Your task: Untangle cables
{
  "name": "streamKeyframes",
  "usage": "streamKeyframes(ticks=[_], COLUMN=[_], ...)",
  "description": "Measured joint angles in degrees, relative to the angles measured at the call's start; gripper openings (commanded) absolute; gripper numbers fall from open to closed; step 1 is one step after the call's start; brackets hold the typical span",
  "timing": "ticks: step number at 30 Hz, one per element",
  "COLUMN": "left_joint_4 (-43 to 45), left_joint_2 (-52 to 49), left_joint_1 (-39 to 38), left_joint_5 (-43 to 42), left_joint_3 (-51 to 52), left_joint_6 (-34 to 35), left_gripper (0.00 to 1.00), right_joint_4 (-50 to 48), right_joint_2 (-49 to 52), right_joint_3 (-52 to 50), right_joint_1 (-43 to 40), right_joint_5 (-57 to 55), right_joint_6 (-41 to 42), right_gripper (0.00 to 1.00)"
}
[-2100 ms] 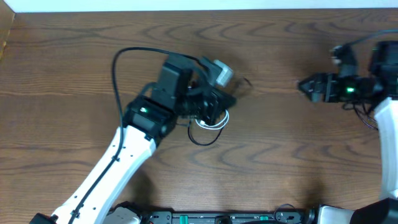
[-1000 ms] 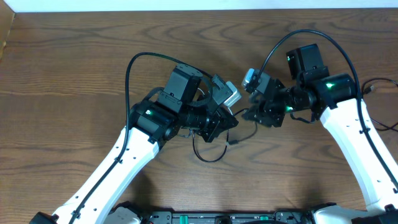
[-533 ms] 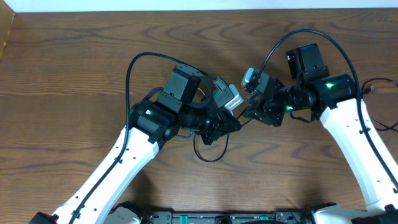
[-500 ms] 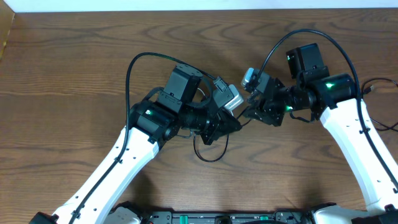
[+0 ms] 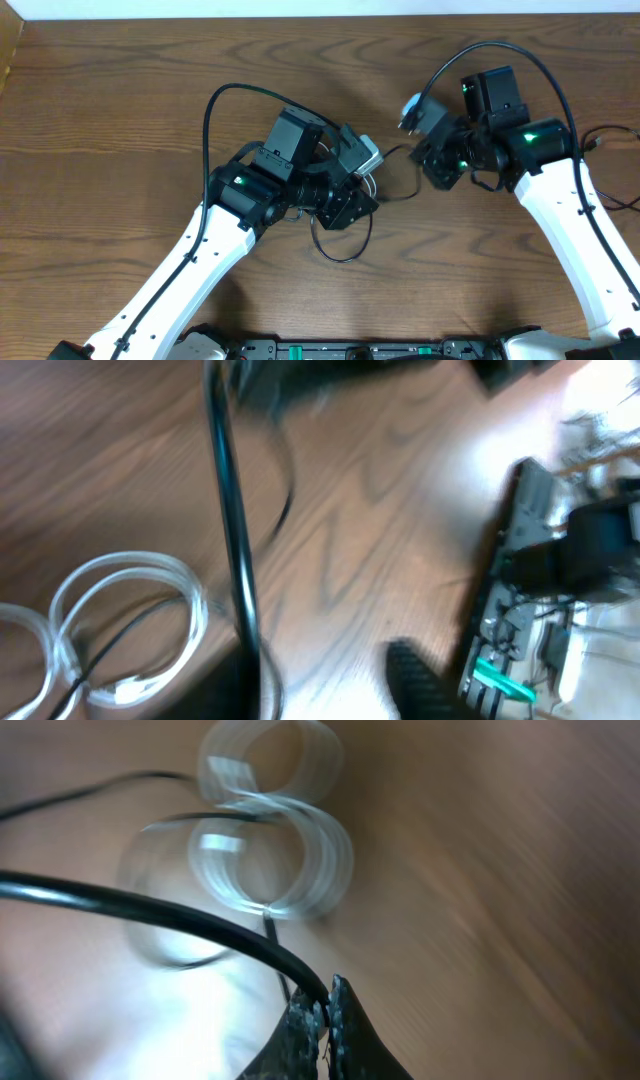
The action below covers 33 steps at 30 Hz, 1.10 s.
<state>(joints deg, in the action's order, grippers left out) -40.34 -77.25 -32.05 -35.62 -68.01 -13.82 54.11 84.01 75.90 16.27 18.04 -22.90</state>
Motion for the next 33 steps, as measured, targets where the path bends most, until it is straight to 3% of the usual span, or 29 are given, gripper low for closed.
streamKeyframes(ticks=[6, 12, 16, 27, 33], left_joint_4=[-3.23, -4.98, -4.87, 1.62, 8.81], left_joint_2=[0.00, -0.02, -1.18, -18.32, -23.28], left_joint_1=[0.00, 0.00, 0.00, 0.00, 0.00], left_joint_5=[6.69, 11.15, 12.02, 12.66, 12.94], left_joint_3=[0.00, 0.00, 0.00, 0.00, 0.00], left_joint_6=[0.07, 0.13, 0.42, 3.48, 11.63], left_gripper=[0.79, 0.79, 0.79, 0.79, 0.79], right_joint_4=[3.61, 6.80, 8.09, 10.08, 10.64], right_joint_2=[0.00, 0.00, 0.00, 0.00, 0.00], right_joint_3=[0.00, 0.00, 0.00, 0.00, 0.00], right_joint_1=[-4.50, -11.80, -13.60, -14.19, -14.19], right_joint_5=[-27.04, -34.56, -34.51, -34.36, -33.92], right_joint_6=[26.01, 42.03, 45.70, 48.39, 48.43], right_gripper=[0.01, 0.01, 0.01, 0.01, 0.01])
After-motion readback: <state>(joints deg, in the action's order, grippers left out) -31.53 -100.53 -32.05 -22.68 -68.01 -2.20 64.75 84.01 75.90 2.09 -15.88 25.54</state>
